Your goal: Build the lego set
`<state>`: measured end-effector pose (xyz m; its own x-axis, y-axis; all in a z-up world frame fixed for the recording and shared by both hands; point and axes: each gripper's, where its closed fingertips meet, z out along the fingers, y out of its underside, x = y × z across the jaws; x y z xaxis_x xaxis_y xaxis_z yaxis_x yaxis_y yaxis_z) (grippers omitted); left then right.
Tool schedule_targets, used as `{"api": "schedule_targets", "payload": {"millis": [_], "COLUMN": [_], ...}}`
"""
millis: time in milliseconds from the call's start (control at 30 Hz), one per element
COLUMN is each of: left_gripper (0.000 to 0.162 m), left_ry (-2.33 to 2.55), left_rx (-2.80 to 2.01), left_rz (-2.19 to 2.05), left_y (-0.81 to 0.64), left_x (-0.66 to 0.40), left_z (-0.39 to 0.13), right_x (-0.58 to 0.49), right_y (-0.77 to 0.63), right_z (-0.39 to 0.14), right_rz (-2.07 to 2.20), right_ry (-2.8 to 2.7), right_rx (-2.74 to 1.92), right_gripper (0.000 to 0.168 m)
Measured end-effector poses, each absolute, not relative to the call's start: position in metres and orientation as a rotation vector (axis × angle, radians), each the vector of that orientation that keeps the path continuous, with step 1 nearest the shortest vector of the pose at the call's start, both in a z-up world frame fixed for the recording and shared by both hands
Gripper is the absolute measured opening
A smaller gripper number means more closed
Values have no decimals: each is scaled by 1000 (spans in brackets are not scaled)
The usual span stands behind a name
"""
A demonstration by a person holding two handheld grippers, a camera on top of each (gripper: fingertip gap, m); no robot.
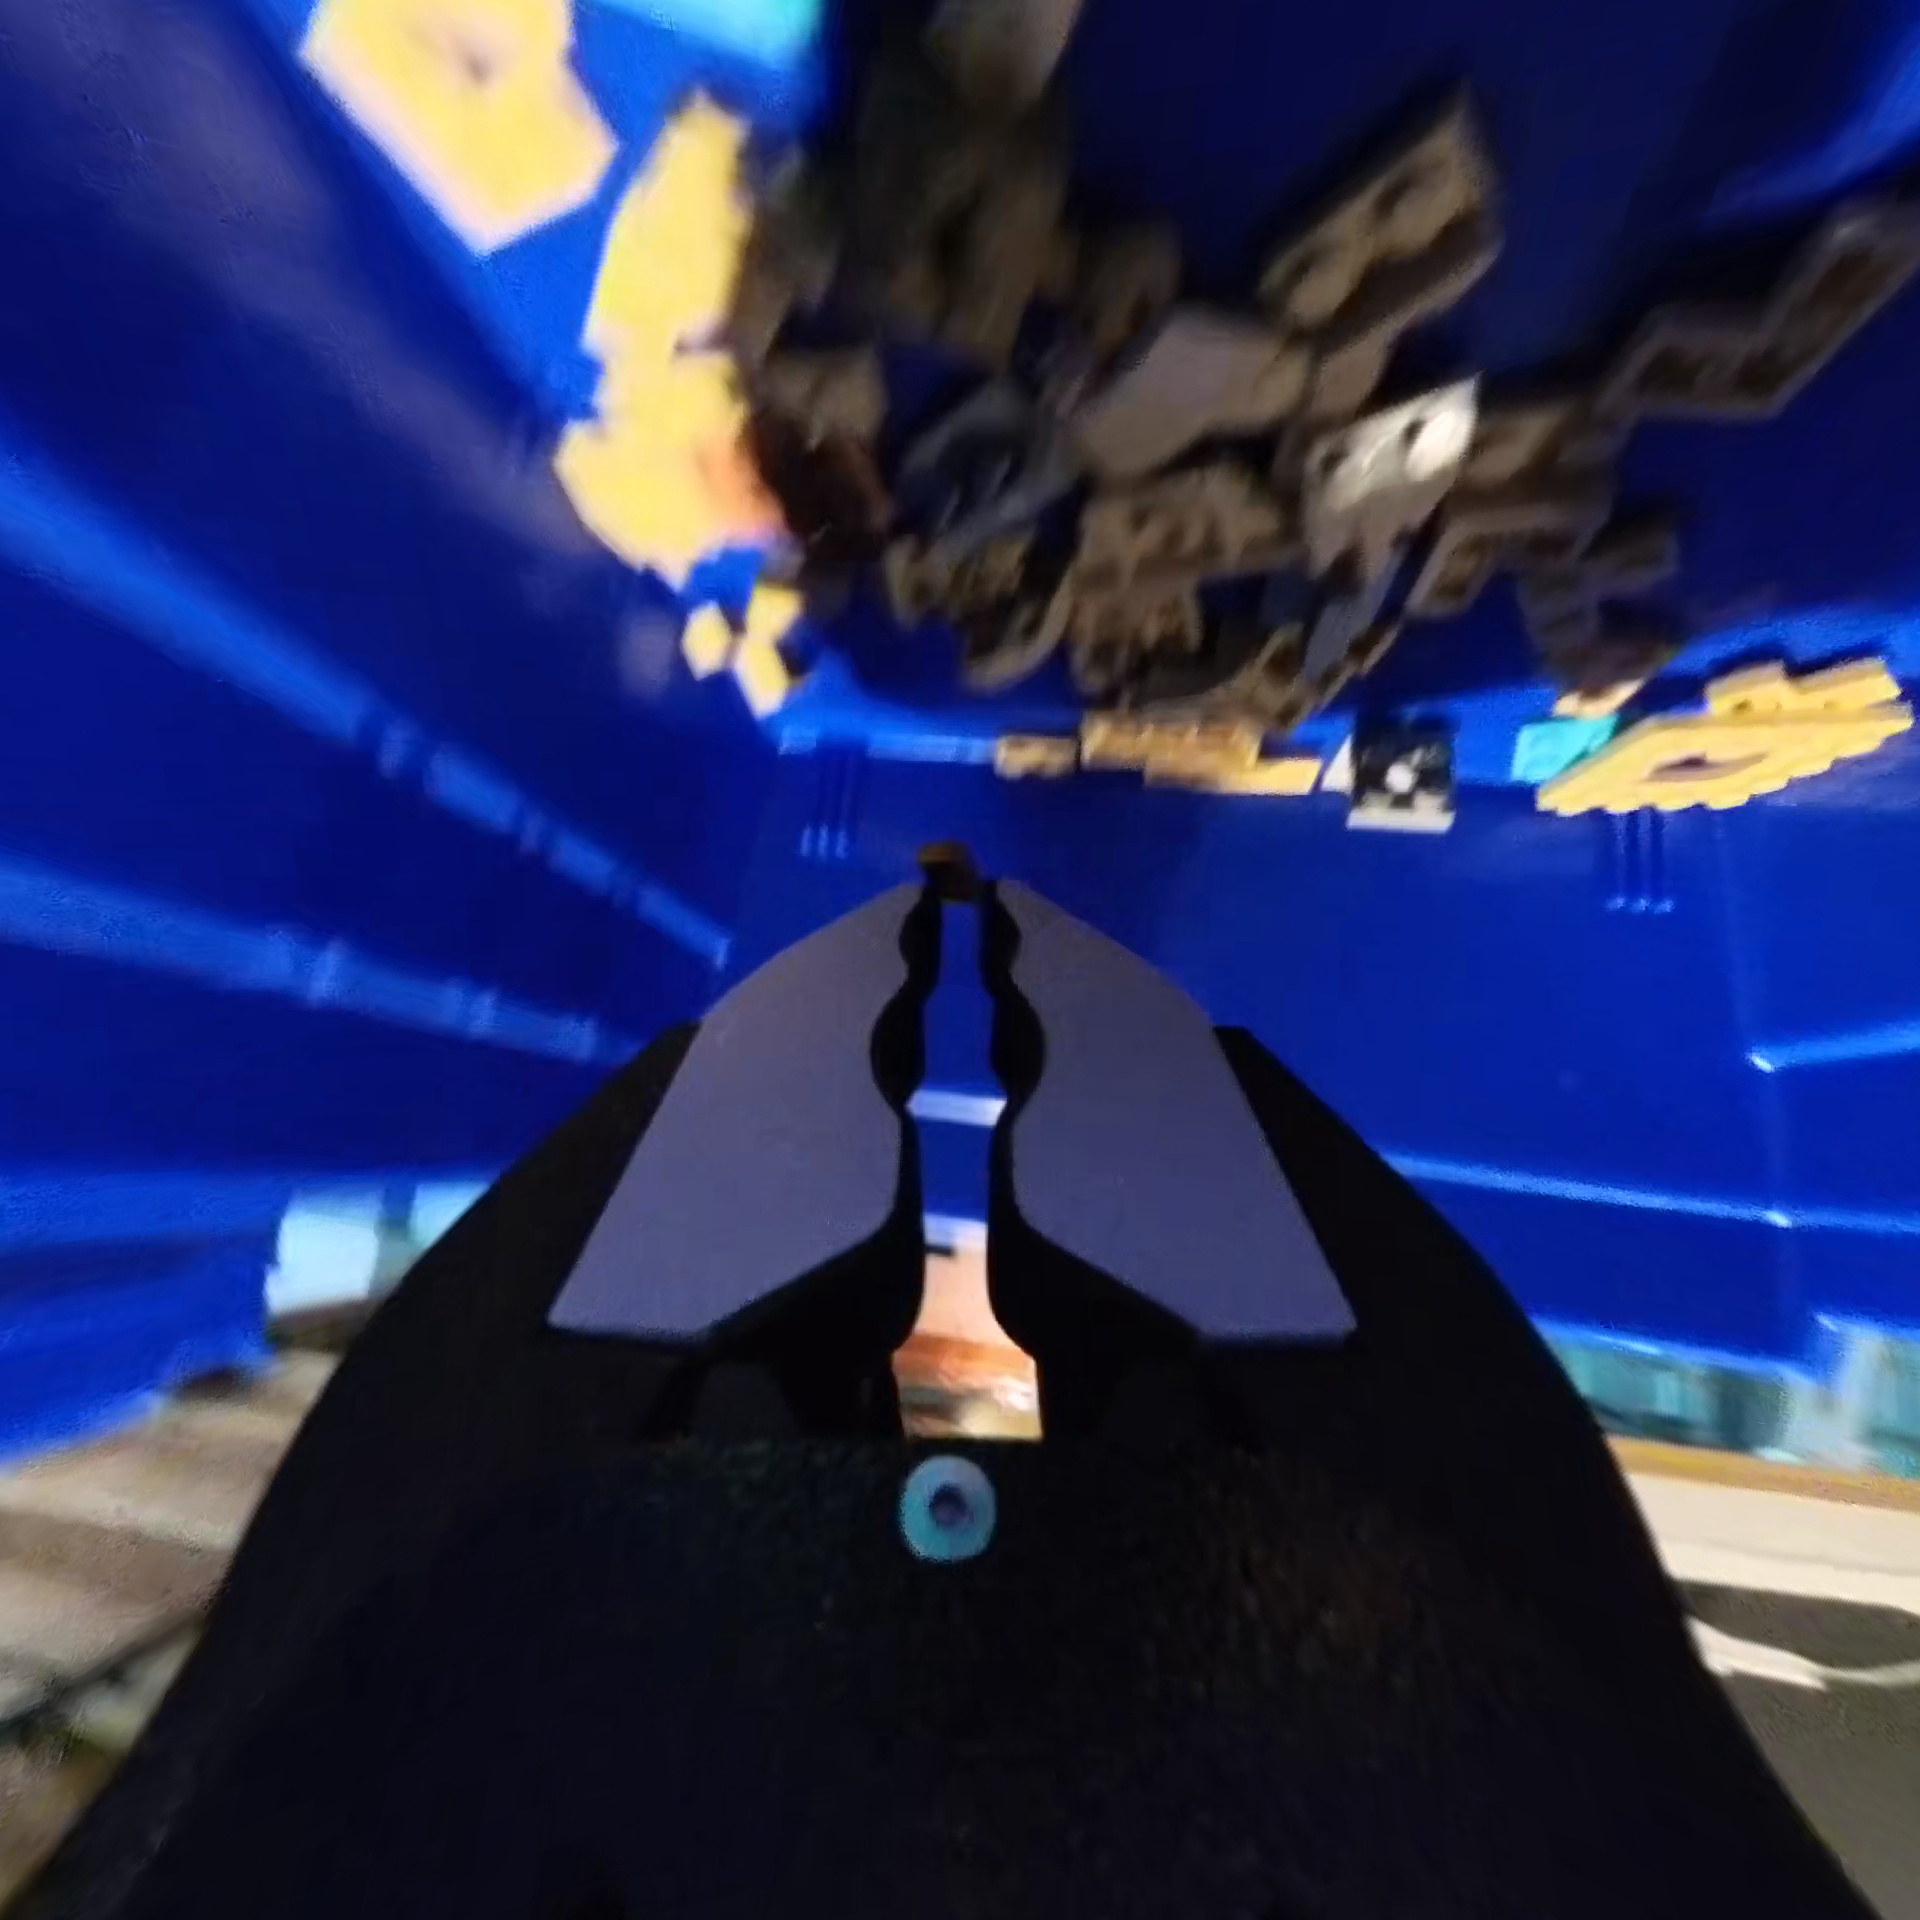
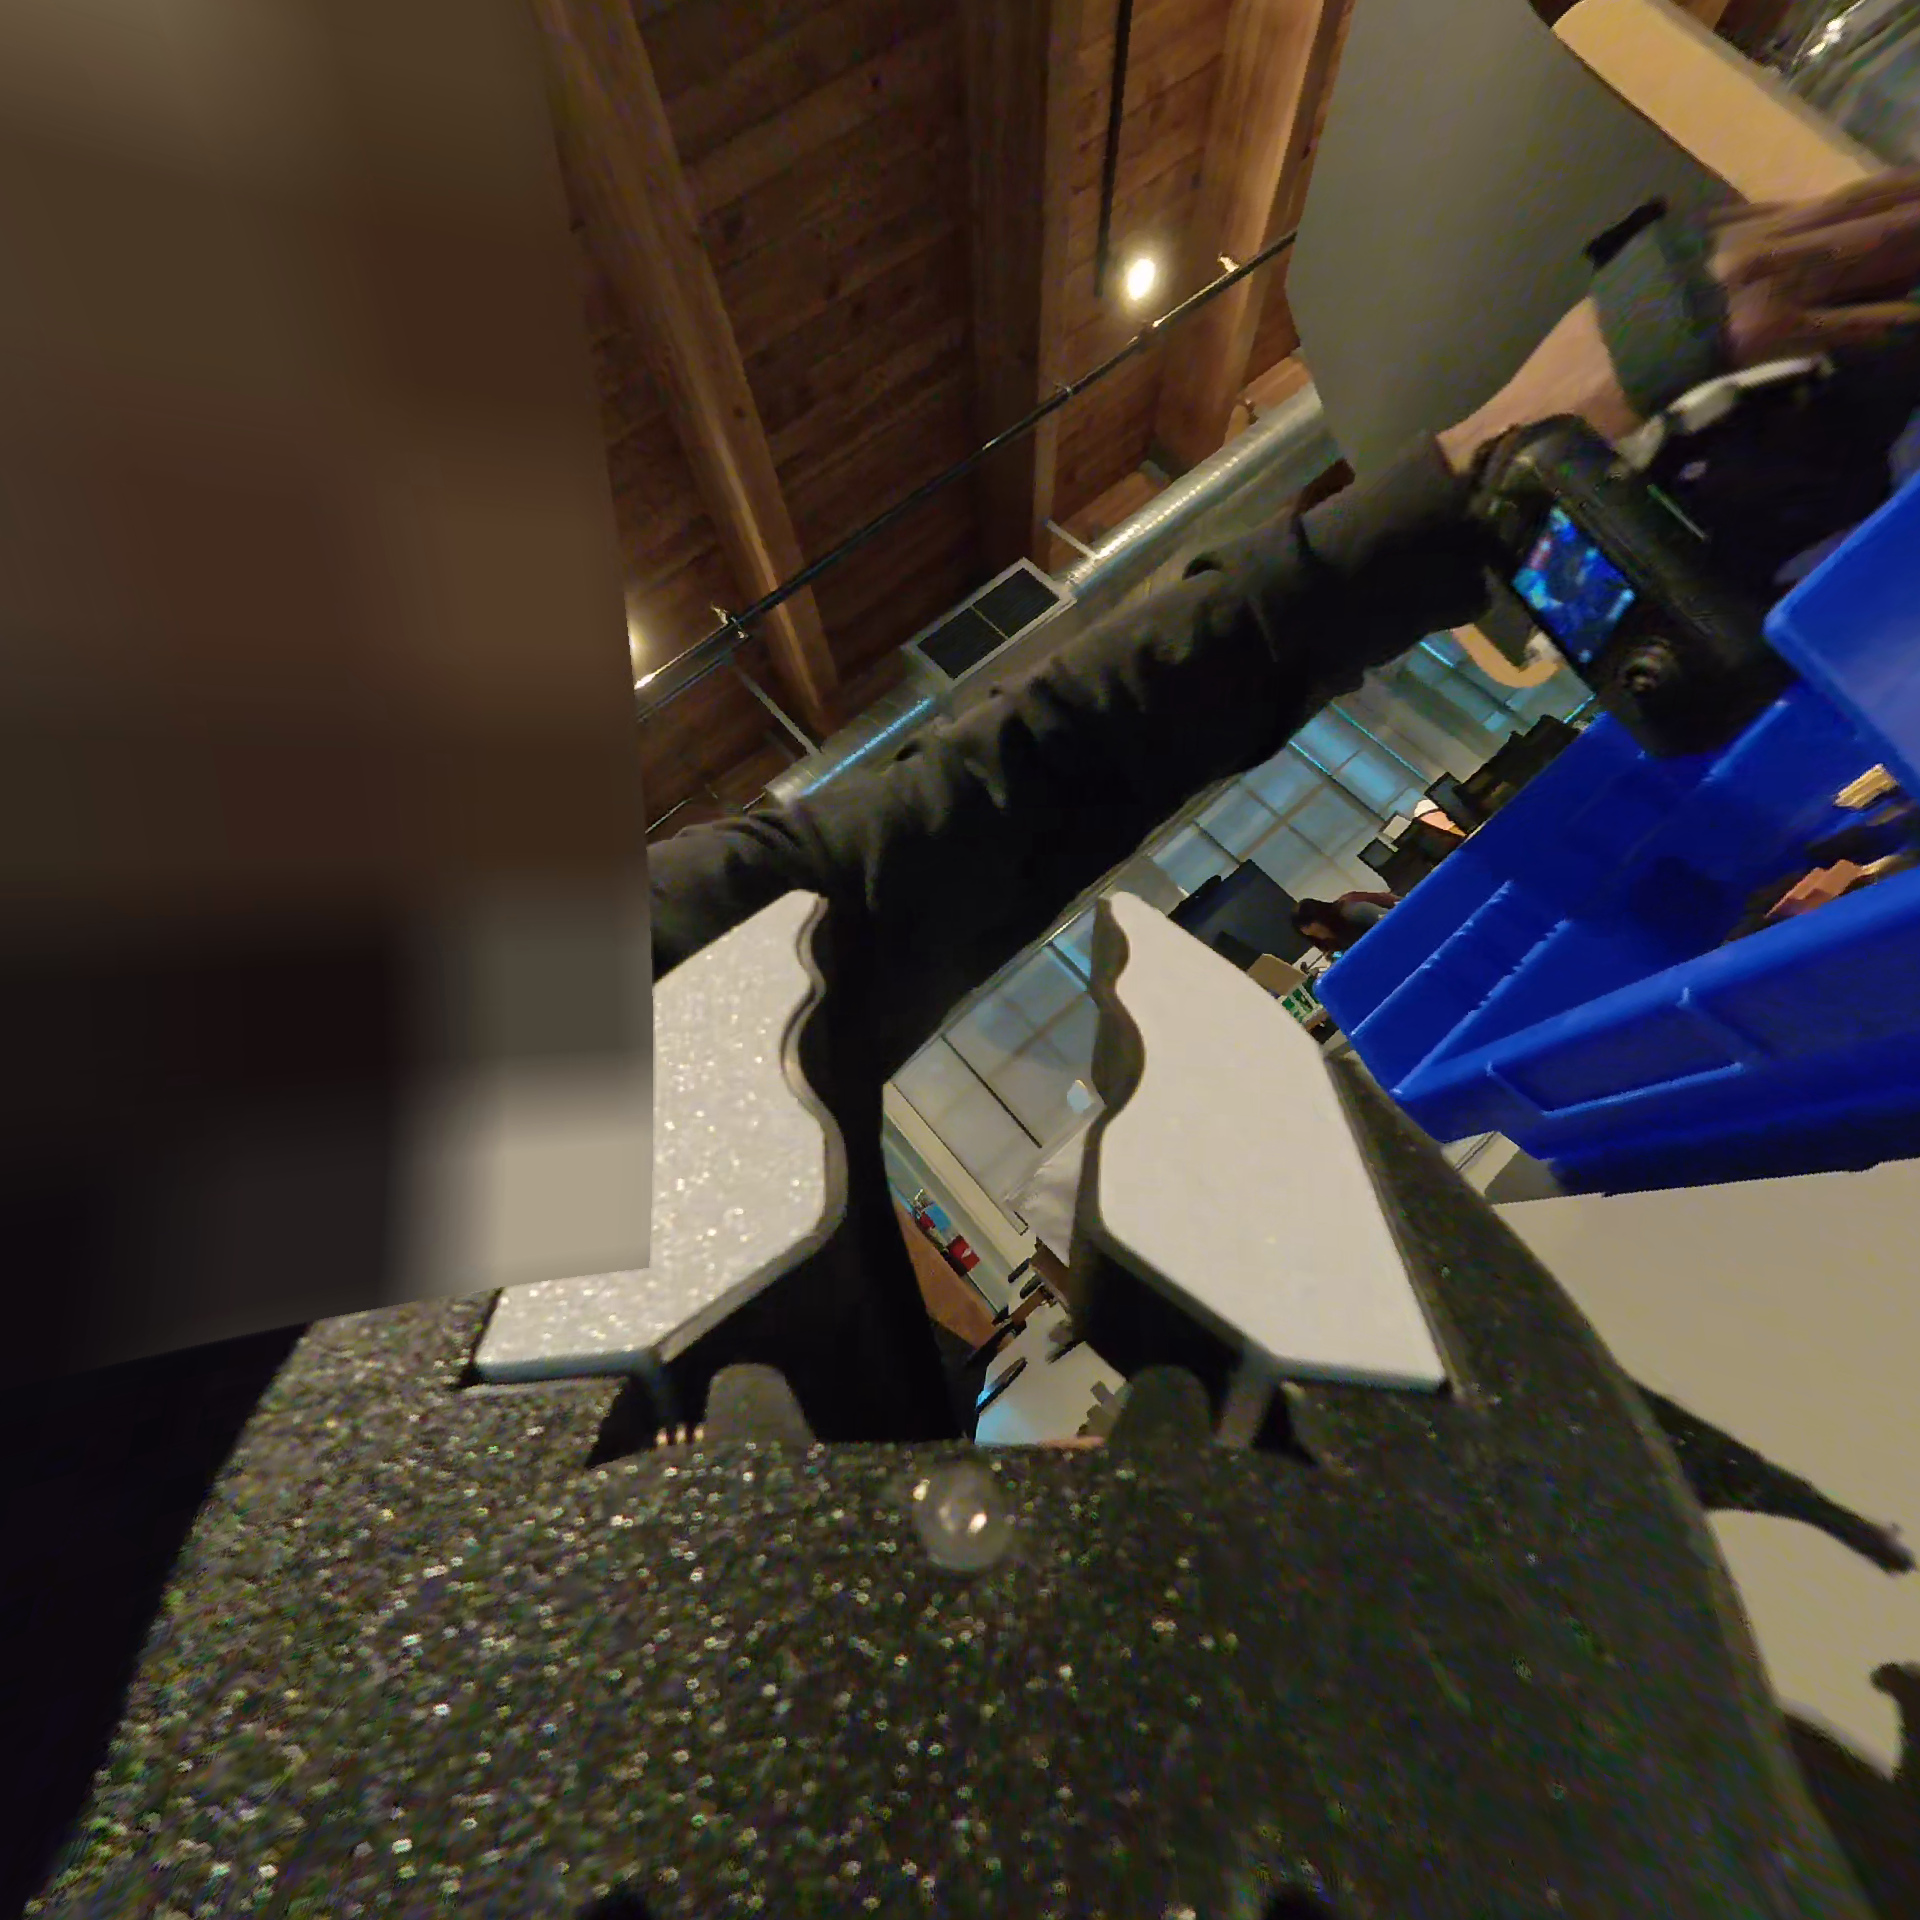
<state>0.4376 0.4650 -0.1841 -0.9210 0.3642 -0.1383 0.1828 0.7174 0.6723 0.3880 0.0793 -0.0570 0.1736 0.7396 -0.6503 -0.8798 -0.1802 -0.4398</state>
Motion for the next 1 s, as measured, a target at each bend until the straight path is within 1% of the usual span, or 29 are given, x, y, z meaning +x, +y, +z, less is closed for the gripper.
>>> {"api": "schedule_targets", "payload": {"millis": [267,400,500,633,800,867,1000], "left_gripper": [7,6,7,7,7,7,7], "left_ry": [2474,2371,2289,2133,1742,1595,1452], "left_rx": [-103,-431,-685,-1037,-1485,-1639,-1856], "left_rz": [844,582,305,-124,-616,-656,-525], "left_y": [449,398,340,255,178,168,166], "left_x": [411,364,315,242,152,112,38], "left_z": [-106,-70,-57,-61,-75,-91,-139], "right_x": [385,381,375,364,350,343,324], "right_y": [81,83,86,93,101,105,113], "right_z": [-59,-61,-64,-73,-82,-87,-101], "right_rz": [1448,1418,1386,1343,1296,1264,1176], "right_ry": [181,169,149,122,86,66,3], "right_rx": [-1002,-1037,-1085,-1171,-1272,-1327,-1472], "right_gripper": [48,47,47,48,48,48,50]}}
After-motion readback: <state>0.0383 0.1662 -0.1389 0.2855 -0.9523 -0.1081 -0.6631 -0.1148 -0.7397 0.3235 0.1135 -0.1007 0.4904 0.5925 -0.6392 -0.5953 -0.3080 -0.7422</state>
